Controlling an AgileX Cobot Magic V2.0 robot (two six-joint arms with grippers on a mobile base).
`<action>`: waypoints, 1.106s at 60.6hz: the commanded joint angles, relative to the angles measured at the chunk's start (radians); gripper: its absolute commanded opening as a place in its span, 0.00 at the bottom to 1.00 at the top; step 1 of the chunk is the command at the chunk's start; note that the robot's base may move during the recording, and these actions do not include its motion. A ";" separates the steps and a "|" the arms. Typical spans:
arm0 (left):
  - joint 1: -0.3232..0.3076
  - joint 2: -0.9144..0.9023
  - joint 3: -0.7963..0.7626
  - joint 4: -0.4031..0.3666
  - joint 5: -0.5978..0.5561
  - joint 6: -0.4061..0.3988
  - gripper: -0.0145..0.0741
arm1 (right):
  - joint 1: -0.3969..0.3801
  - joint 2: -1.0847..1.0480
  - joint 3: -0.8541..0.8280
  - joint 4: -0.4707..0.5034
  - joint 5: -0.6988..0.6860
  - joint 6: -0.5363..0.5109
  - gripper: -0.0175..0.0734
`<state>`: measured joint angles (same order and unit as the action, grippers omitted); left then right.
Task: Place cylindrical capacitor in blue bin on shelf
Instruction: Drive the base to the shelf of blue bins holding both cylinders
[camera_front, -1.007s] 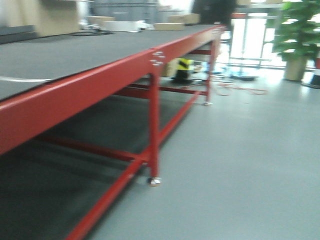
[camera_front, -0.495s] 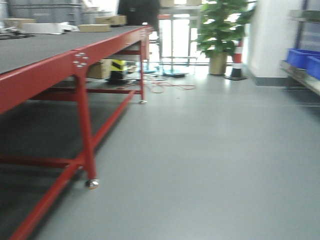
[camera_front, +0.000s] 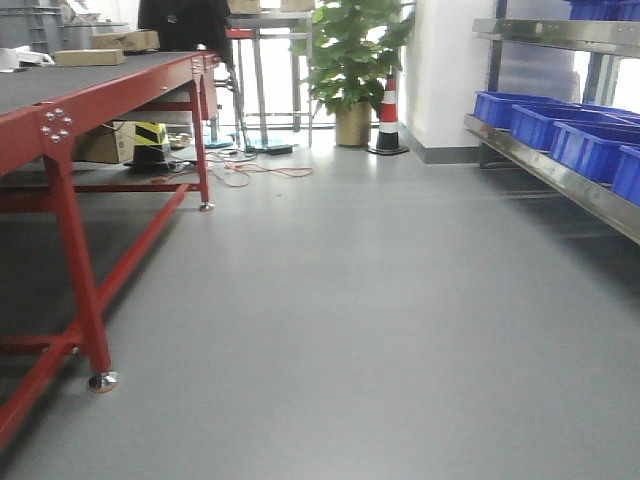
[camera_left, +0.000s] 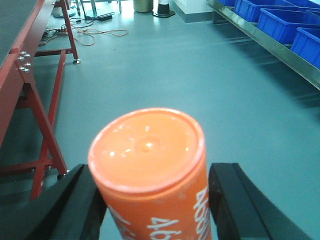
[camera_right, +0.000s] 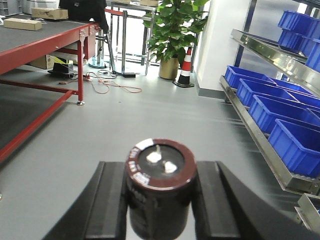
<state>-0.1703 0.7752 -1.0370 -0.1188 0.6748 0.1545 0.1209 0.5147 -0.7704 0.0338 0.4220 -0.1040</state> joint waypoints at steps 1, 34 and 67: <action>-0.006 -0.007 -0.005 -0.007 -0.011 0.003 0.04 | 0.000 0.000 -0.008 -0.006 -0.026 0.000 0.01; -0.006 -0.010 -0.005 -0.007 -0.011 0.003 0.04 | 0.000 0.000 -0.008 -0.006 -0.026 0.000 0.01; -0.006 -0.010 -0.005 -0.007 -0.011 0.003 0.04 | 0.000 0.000 -0.008 -0.006 -0.026 0.000 0.01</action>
<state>-0.1703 0.7700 -1.0370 -0.1188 0.6765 0.1565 0.1209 0.5147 -0.7704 0.0338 0.4220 -0.1040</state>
